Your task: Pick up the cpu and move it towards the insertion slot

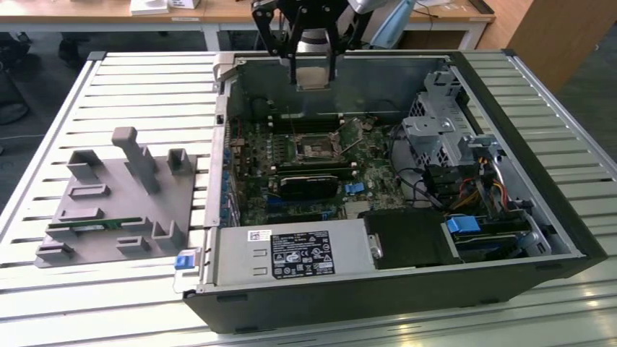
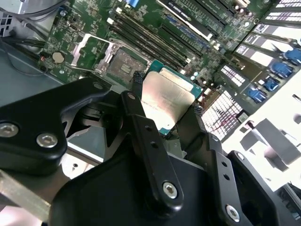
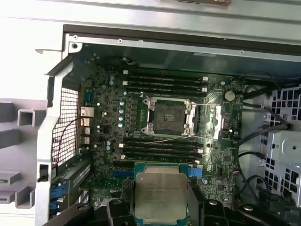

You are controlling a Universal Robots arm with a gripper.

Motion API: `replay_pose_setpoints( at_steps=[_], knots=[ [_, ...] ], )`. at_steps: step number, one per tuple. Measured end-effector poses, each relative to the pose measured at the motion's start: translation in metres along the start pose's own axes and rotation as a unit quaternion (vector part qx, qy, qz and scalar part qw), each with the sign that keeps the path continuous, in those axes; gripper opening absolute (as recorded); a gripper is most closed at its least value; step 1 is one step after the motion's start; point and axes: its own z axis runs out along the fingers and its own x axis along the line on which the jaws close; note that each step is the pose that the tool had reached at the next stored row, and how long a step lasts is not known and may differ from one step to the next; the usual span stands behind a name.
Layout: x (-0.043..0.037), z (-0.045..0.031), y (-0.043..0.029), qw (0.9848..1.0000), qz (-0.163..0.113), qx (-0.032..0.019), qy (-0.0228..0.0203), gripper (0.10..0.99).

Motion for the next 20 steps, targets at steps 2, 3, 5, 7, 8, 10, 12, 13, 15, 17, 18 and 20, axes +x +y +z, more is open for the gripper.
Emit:
replay_pose_setpoints(
  at_steps=[2,3,5,7,8,10,12,13,15,17,18,20],
  knots=[
    [-0.0029,0.0003,0.0018,1.0000,0.000,0.0000,0.0000,0.541],
    [-0.0040,0.0005,0.0026,1.0000,0.000,0.0000,0.0000,0.541],
    [-0.0061,0.0008,0.0041,1.0000,0.000,0.0000,0.0000,0.541],
    [-0.0085,0.0011,0.0055,1.0000,0.000,0.0000,0.0000,0.541],
    [-0.0096,0.0012,0.0061,1.0000,0.000,0.0000,0.0000,0.541],
    [-0.0119,0.0014,0.0076,1.0000,0.000,0.0000,0.0000,0.541],
    [-0.0143,0.0016,0.0094,1.0000,0.000,0.0000,0.0000,0.541],
    [-0.0154,0.0016,0.0101,1.0000,0.000,0.0000,0.0000,0.541],
    [-0.0175,0.0017,0.0116,1.0000,0.000,0.0000,0.0000,0.541],
    [-0.0197,0.0018,0.0137,1.0000,0.000,0.0000,0.0000,0.541],
    [-0.0209,0.0019,0.0148,1.0000,0.000,0.0000,0.0000,0.541],
    [-0.0234,0.0021,0.0171,1.0000,0.000,0.0000,0.0000,0.541]
  ],
)
